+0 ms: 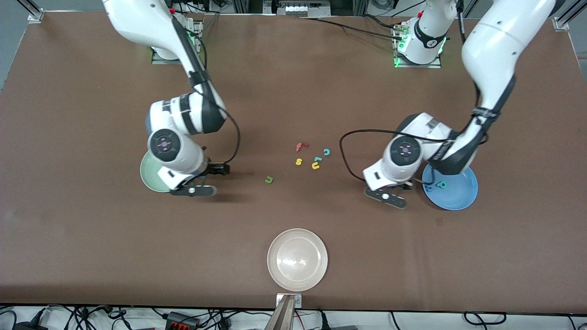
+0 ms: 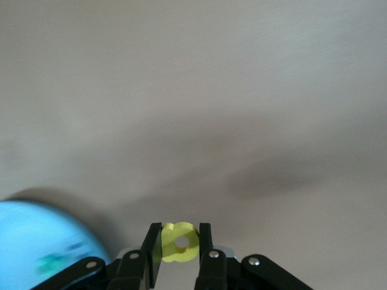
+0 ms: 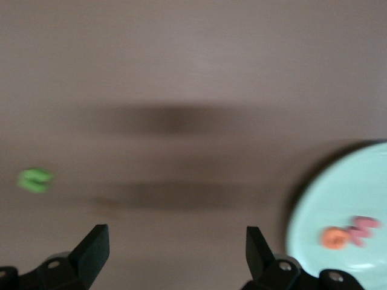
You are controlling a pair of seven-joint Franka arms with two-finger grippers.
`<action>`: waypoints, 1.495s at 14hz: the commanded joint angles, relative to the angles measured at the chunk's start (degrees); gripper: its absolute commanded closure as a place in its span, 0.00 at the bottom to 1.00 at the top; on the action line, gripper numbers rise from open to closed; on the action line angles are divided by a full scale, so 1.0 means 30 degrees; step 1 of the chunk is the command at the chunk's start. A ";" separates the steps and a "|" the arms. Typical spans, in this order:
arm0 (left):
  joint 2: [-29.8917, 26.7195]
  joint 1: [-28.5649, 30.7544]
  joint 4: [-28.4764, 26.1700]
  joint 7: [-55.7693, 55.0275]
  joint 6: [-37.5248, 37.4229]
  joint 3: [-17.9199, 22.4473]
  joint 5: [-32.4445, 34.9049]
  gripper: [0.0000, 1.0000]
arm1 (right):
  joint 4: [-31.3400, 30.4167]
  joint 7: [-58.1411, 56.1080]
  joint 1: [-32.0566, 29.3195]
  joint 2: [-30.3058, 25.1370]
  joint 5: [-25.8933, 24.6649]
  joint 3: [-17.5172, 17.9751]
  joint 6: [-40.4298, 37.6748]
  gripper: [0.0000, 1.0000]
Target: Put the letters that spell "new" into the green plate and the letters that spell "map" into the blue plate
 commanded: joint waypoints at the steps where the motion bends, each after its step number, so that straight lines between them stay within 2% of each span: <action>1: -0.0604 0.2854 -0.0477 0.3999 -0.0403 -0.0291 0.0324 0.86 | 0.0916 -0.0548 0.0668 0.1267 0.1189 0.0145 0.1315 0.07; 4: -0.0545 0.5027 -0.1322 0.5771 -0.0345 -0.0408 0.0236 0.83 | 0.0975 -0.3646 0.2105 0.2174 0.1159 0.0145 0.2871 0.07; 5: -0.0516 0.5323 -0.1646 0.5773 -0.0315 -0.0408 0.0236 0.69 | 0.0975 -0.4760 0.2311 0.2409 0.1130 0.0146 0.3107 0.07; 7: -0.0487 0.6026 -0.2117 0.5802 -0.0052 -0.0495 0.0236 0.00 | 0.1063 -0.7249 0.2809 0.2762 0.1130 0.0146 0.3255 0.08; 10: -0.0516 0.6087 -0.1972 0.5802 -0.0197 -0.1052 0.0206 0.00 | 0.1764 -1.0447 0.2928 0.3464 0.0926 0.0146 0.3256 0.17; 13: -0.1098 0.6146 -0.1767 0.5715 -0.0460 -0.1957 0.0119 0.00 | 0.2321 -1.0689 0.2928 0.3758 -0.0361 0.0175 0.3285 0.21; 15: -0.1860 0.6175 -0.1389 0.5627 -0.1189 -0.2485 0.0060 0.00 | 0.2731 -1.0719 0.2957 0.4138 -0.0511 0.0204 0.3372 0.21; 17: -0.1980 0.6205 -0.0075 0.5627 -0.3437 -0.3450 -0.0027 0.00 | 0.2880 -1.0719 0.3162 0.4402 -0.0511 0.0204 0.3868 0.21; 21: -0.2010 0.6175 0.4199 0.5481 -0.8976 -0.5354 -0.2161 0.00 | 0.2880 -1.1158 0.3426 0.5017 -0.0511 0.0204 0.5098 0.28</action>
